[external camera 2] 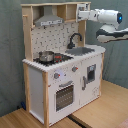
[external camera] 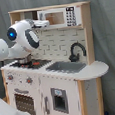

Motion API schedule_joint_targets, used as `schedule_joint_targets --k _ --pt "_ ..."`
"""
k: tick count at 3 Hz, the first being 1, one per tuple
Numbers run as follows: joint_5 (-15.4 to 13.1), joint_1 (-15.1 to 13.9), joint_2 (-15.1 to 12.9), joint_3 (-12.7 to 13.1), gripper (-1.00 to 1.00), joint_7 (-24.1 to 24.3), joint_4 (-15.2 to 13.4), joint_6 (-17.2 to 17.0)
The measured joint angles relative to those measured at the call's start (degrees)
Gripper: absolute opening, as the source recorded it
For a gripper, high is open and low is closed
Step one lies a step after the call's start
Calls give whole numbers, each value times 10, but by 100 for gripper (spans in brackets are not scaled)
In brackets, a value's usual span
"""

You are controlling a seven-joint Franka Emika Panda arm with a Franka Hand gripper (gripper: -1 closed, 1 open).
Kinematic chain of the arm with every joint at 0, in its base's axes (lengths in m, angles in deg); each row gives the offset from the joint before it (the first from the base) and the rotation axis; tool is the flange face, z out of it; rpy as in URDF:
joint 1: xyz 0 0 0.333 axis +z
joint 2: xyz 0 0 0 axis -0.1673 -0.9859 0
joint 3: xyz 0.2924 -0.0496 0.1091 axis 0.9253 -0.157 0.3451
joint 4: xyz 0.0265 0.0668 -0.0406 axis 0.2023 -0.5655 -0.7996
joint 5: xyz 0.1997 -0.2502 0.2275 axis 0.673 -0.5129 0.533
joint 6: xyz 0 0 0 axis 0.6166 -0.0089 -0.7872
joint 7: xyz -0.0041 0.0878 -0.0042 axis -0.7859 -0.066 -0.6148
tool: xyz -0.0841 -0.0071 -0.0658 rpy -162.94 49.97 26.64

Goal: Play with the kitchen

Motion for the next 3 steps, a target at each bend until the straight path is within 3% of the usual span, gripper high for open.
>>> schedule_joint_targets --k 1,2,3 --pt "0 3 3 -1 100 0 1 0" --pt "1 23 49 -33 100 1 0 3" --pt "3 22 98 -55 100 20 27 5"
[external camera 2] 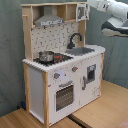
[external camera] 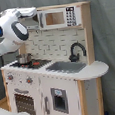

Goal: Play with the kitchen

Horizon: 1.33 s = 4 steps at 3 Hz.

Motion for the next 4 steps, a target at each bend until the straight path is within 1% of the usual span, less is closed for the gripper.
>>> schedule_joint_targets --k 1,2,3,4 --pt "3 -17 25 5 100 47 33 1" --pt "3 -46 34 27 100 91 61 9" --pt "3 -82 47 49 100 138 91 12" --pt "3 -114 62 67 100 179 115 12"
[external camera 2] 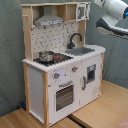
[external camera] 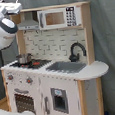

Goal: Play with the kitchen

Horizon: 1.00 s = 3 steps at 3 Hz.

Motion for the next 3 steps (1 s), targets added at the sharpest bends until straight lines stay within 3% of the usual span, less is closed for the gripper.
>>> schedule_joint_targets --k 3 --pt "7 -109 68 42 100 144 58 0"
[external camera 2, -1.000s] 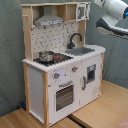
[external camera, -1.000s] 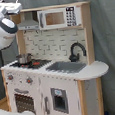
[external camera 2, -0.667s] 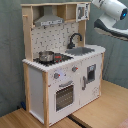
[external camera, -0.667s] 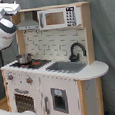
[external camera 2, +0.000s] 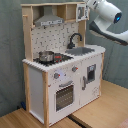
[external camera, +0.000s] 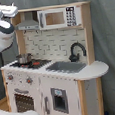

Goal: Play with the kitchen

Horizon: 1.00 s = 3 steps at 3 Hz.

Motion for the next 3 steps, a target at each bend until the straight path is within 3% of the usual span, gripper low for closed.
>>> schedule_joint_targets --k 3 --pt "39 -96 103 2 100 148 43 -23"
